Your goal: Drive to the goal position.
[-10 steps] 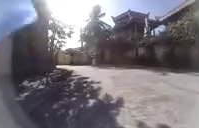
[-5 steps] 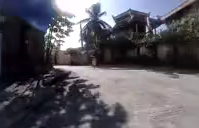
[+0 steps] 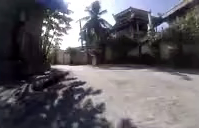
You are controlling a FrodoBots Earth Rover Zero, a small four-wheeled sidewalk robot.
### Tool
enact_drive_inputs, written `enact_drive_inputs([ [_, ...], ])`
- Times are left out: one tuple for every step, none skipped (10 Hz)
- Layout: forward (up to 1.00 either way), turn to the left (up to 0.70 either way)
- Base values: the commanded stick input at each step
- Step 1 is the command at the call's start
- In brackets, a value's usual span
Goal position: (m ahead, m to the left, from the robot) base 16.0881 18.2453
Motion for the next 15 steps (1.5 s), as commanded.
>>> enact_drive_inputs([
  [0.85, -0.03],
  [0.85, -0.03],
  [0.85, -0.03],
  [0.85, -0.03],
  [0.85, -0.03],
  [0.85, -0.03],
  [0.85, -0.03],
  [0.85, -0.03],
  [0.85, -0.03],
  [0.85, -0.03],
  [0.85, -0.03],
  [0.85, -0.03],
  [0.85, -0.03],
  [0.85, -0.03],
  [0.85, -0.03],
])
